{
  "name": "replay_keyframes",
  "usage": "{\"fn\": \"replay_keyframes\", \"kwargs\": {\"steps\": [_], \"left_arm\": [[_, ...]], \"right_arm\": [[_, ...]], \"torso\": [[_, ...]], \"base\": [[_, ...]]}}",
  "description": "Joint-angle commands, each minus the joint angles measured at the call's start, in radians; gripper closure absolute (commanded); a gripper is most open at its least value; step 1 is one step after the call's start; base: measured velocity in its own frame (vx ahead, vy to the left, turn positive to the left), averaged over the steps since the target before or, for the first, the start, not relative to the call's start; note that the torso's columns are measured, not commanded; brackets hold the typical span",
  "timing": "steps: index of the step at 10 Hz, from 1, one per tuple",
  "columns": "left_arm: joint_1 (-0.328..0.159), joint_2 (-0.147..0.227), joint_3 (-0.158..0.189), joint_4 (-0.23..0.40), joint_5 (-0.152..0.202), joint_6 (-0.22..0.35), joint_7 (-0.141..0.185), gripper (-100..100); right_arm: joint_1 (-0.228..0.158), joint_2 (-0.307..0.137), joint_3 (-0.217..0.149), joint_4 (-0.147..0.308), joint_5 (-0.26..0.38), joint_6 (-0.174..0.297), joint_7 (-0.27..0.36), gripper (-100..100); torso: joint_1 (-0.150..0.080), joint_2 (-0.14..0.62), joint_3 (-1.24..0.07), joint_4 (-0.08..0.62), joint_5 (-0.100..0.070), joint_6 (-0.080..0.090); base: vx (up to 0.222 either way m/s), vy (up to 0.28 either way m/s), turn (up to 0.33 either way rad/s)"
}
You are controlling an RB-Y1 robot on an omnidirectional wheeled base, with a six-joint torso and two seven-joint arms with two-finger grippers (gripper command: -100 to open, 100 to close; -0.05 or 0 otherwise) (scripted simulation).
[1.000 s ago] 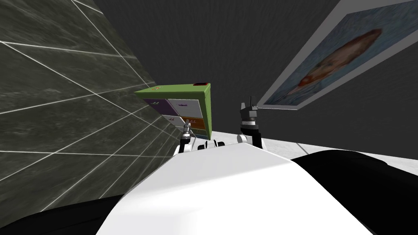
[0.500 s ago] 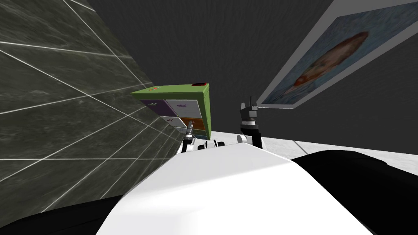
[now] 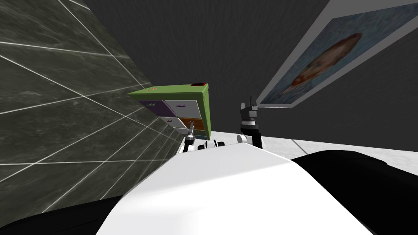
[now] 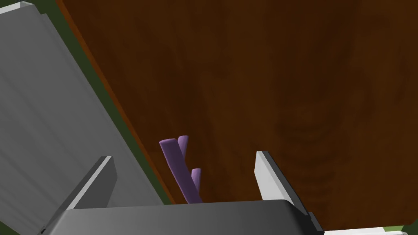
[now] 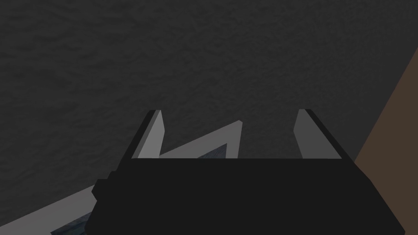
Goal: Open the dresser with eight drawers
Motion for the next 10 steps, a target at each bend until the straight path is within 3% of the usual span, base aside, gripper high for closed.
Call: {"fn": "replay_keyframes", "kwargs": {"steps": [1,2,3,5,6,7,8,10], "left_arm": [[-0.001,0.003,0.001,-0.014,0.001,0.013,0.002,-100],[-0.002,0.003,0.001,-0.017,0.001,0.017,0.002,100],[-0.052,-0.008,0.039,0.034,-0.012,0.003,0.001,100],[-0.076,-0.008,0.039,0.068,-0.012,0.003,0.001,100],[-0.126,-0.018,0.077,0.109,-0.025,-0.01,-0.001,100],[-0.151,-0.018,0.077,0.152,-0.025,-0.01,-0.001,100],[-0.187,-0.029,0.116,0.177,-0.038,-0.023,-0.003,100],[-0.226,-0.029,0.116,0.221,-0.038,-0.023,-0.003,100]], "right_arm": [[0.0,0.0,0.0,0.0,0.0,0.0,0.0,0],[0.0,0.0,0.0,0.0,0.0,0.0,0.0,0],[0.0,0.0,0.0,0.0,0.0,0.0,0.0,0],[0.0,0.0,0.0,0.0,0.0,0.0,0.0,0],[0.0,0.0,0.0,0.0,0.0,0.0,0.0,0],[0.0,0.0,0.0,0.0,0.0,0.0,0.0,0],[0.0,0.0,0.0,0.0,0.0,0.0,0.0,0],[0.0,0.0,0.0,0.0,0.0,0.0,0.0,0]], "torso": [[-0.001,-0.002,-0.001,0.0,0.0,0.0],[0.0,-0.001,-0.001,0.0,0.0,0.0],[0.001,0.001,0.001,0.0,0.0,0.0],[0.005,0.0,0.0,-0.001,0.001,-0.001],[0.004,-0.004,-0.002,-0.002,0.001,-0.002],[0.007,-0.004,-0.002,-0.002,0.001,-0.004],[0.008,-0.004,-0.002,-0.003,0.002,-0.005],[0.007,-0.002,-0.001,0.0,0.0,-0.006]], "base": [[0.031,-0.015,-0.003],[0.0,0.0,0.0],[-0.094,0.016,-0.05],[-0.105,0.024,-0.025],[-0.121,0.029,-0.055],[-0.119,0.026,-0.041],[-0.166,0.016,-0.057],[-0.106,0.01,-0.01]]}}
